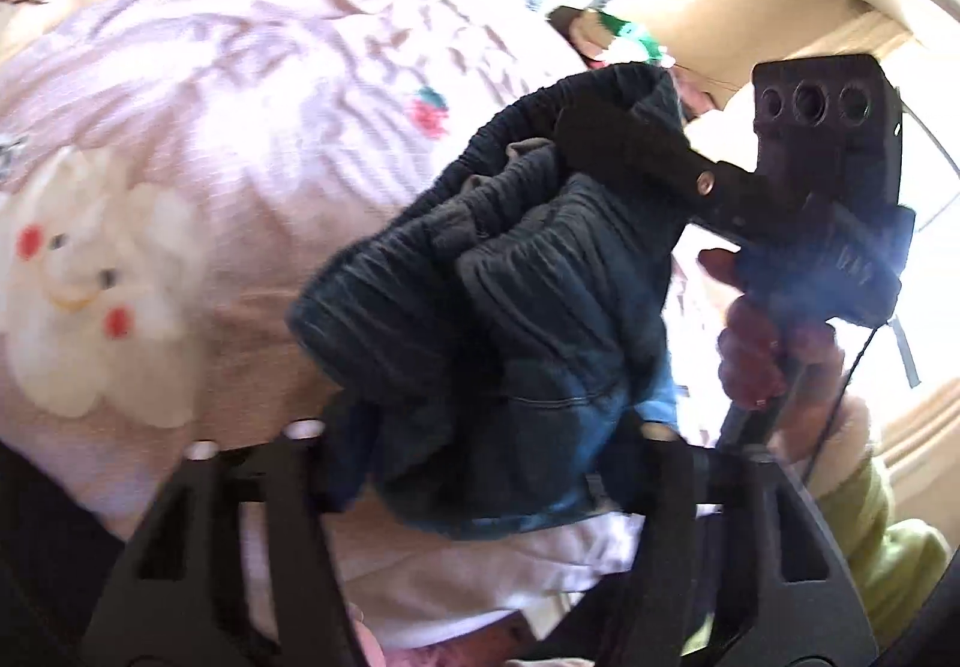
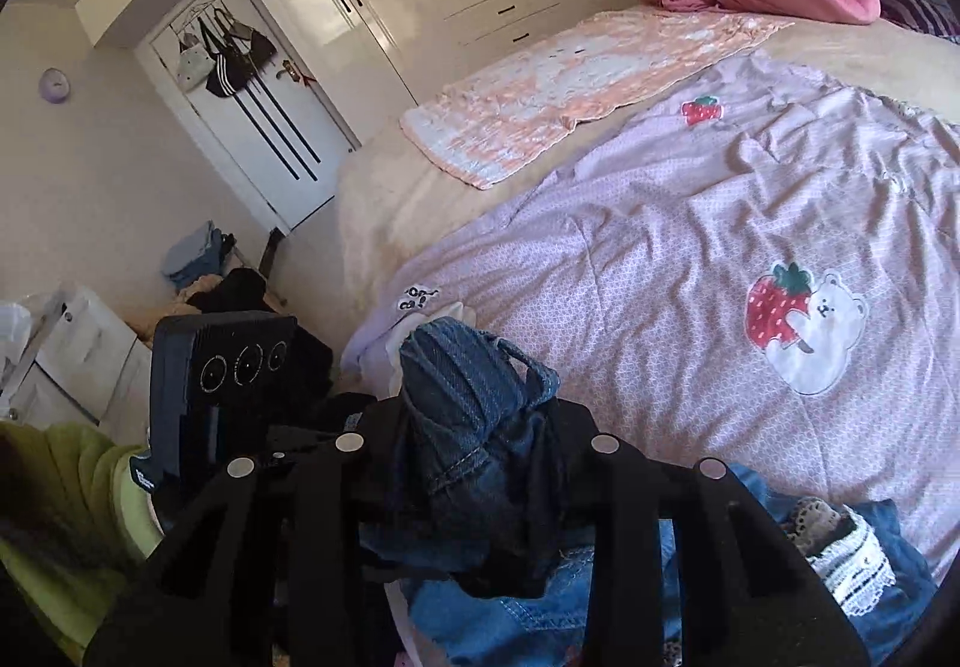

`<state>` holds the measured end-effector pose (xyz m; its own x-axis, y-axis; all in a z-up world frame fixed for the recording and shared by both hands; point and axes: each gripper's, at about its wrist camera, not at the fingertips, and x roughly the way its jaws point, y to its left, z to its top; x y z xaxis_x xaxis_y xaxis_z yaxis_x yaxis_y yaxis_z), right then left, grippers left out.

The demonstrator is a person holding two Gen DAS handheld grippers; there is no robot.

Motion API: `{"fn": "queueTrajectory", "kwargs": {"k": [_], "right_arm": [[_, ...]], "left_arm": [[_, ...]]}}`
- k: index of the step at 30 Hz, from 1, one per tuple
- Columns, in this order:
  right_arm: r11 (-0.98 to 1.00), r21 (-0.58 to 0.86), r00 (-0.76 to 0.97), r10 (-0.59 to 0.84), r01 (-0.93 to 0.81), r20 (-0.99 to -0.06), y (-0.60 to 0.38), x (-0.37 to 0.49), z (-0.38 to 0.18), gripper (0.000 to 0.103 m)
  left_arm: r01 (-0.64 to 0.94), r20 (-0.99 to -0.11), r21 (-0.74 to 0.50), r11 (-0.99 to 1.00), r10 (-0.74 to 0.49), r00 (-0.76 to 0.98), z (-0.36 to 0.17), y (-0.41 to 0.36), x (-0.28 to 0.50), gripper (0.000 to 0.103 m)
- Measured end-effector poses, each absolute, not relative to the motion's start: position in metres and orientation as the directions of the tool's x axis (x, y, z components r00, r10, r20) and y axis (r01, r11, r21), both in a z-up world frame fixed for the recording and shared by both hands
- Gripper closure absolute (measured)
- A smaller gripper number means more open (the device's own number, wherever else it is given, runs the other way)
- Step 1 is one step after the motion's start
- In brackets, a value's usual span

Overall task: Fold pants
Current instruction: 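Lift the waistband with the left tool and fold it over the lace hem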

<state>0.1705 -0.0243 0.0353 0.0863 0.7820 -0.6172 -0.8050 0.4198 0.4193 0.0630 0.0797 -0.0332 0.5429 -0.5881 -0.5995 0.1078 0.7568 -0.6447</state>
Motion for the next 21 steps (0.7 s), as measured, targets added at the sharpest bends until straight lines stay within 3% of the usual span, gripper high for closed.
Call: {"fn": "queueTrajectory", "kwargs": {"k": [4,17,18,20,21], "right_arm": [[0.455,0.406,0.136,0.781,-0.793,-0.61,-0.055,0.17,0.043,0.07],[0.571,0.394,0.274,0.756,-0.72,-0.594,-0.149,0.168,0.035,0.067],[0.586,0.397,0.284,0.749,-0.706,-0.599,-0.156,0.168,0.032,0.065],[0.63,0.392,0.316,0.72,-0.67,-0.617,-0.168,0.168,0.025,0.046],[0.646,0.403,0.324,0.713,-0.648,-0.622,-0.176,0.168,0.021,0.043]], "left_arm": [[0.156,-0.609,-0.61,0.777,-0.585,0.535,-0.02,0.053,0.066,0.075],[0.255,-0.68,-0.445,0.858,-0.51,0.527,-0.011,-0.046,0.073,0.076],[0.256,-0.686,-0.436,0.863,-0.502,0.526,-0.012,-0.053,0.073,0.074],[0.257,-0.698,-0.408,0.876,-0.481,0.53,-0.016,-0.065,0.076,0.071],[0.268,-0.701,-0.394,0.879,-0.476,0.531,-0.018,-0.07,0.076,0.067]]}}
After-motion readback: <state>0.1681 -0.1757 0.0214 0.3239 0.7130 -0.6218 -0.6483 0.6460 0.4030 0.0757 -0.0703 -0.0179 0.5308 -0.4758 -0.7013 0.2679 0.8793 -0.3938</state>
